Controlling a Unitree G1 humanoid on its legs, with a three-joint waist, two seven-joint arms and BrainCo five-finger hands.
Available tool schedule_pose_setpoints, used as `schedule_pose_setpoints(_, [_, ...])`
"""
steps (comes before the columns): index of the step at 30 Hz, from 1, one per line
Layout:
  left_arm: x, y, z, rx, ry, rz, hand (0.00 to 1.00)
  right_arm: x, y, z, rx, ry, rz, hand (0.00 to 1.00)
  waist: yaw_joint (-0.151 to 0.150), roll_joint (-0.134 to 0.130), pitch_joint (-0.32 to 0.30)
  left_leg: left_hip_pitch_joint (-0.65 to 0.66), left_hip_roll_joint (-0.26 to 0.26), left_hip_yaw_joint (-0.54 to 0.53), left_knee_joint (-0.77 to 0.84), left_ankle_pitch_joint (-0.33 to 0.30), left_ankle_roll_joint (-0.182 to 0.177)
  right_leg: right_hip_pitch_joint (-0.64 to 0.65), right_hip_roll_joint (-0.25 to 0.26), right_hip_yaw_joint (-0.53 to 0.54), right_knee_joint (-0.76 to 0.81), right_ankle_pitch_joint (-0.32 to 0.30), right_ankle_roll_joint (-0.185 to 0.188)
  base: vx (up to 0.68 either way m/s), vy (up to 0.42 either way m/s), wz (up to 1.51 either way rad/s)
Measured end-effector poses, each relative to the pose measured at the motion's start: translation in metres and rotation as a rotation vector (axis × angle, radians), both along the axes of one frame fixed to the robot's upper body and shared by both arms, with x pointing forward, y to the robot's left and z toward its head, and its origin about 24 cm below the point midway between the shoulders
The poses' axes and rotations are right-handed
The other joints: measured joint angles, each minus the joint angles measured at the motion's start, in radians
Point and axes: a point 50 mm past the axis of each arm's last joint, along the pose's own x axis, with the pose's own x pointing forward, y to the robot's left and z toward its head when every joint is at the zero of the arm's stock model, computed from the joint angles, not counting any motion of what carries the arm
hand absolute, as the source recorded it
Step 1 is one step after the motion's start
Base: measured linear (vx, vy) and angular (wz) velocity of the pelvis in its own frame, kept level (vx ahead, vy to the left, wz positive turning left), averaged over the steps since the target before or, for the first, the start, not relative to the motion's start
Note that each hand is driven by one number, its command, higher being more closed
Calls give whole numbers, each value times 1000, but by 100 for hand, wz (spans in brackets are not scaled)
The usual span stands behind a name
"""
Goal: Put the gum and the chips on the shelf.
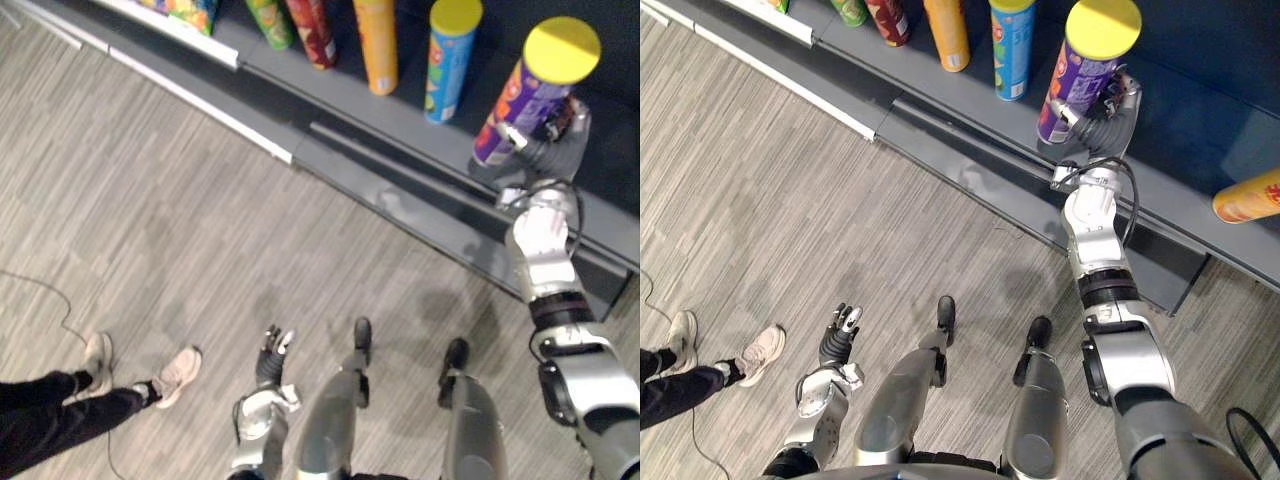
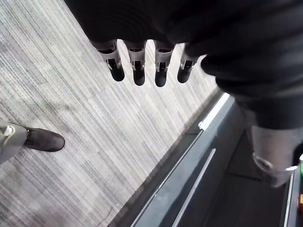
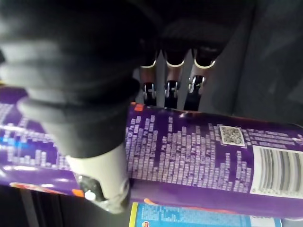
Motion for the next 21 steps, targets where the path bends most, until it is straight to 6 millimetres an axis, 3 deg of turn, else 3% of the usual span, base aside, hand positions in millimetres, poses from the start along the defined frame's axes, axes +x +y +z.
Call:
schedule_pose_setpoints(10, [1,-22,-1,-41,1,-49,0,-1,-23,15,87,-67,-215,100,25,14,7,-30,-25,5,-55,53,-9,-116,-41,24,120,-42,-8,-21,-71,3])
schedule_pose_setpoints(21, [1,-36,1,-147,-41,-98,0,-7,-39,26,141,-126,-302,100,23,18,9,-47,-28,34,-106,90,-13,-187,-56,37,173,-56,-15,2,-96,0])
